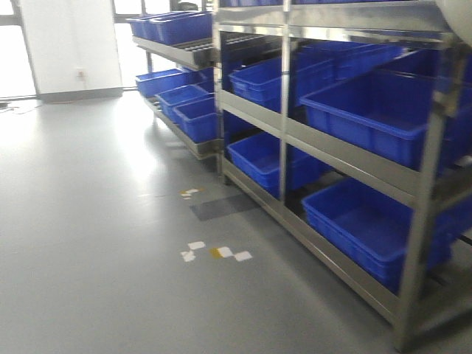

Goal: Move white bin to right shelf second layer
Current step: 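Drive past the blue crate racks carrying the bin, then turn the base toward the shelf rack by the windows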

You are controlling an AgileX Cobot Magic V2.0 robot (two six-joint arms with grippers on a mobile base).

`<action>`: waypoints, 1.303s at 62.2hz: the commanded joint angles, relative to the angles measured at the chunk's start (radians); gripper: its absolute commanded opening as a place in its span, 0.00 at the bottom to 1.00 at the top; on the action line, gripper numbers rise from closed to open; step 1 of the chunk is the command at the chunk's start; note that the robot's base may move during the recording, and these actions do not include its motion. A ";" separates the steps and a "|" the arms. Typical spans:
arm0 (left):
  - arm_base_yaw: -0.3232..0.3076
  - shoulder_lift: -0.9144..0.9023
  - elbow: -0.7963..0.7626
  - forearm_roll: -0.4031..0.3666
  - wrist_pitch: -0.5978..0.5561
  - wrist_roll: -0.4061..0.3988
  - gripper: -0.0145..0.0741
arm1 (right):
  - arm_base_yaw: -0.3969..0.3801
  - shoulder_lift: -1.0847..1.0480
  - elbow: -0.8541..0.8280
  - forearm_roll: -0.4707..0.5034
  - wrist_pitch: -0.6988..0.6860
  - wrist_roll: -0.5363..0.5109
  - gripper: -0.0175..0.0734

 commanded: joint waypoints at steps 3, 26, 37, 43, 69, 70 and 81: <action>-0.002 -0.013 0.033 -0.005 -0.087 -0.007 0.26 | -0.006 0.000 -0.031 -0.002 -0.107 -0.004 0.25; -0.002 -0.013 0.033 -0.005 -0.087 -0.007 0.26 | -0.006 0.000 -0.031 -0.002 -0.107 -0.004 0.25; -0.002 -0.013 0.033 -0.005 -0.087 -0.007 0.26 | -0.006 0.000 -0.031 -0.002 -0.107 -0.004 0.25; -0.002 -0.013 0.033 -0.005 -0.087 -0.007 0.26 | -0.006 0.000 -0.031 -0.002 -0.107 -0.004 0.25; -0.002 -0.013 0.033 -0.005 -0.087 -0.007 0.26 | -0.006 0.000 -0.031 -0.002 -0.107 -0.004 0.25; -0.002 -0.013 0.033 -0.005 -0.087 -0.007 0.26 | -0.006 0.000 -0.031 -0.002 -0.107 -0.004 0.25; -0.002 -0.013 0.033 -0.005 -0.087 -0.007 0.26 | -0.006 0.000 -0.031 -0.002 -0.107 -0.004 0.25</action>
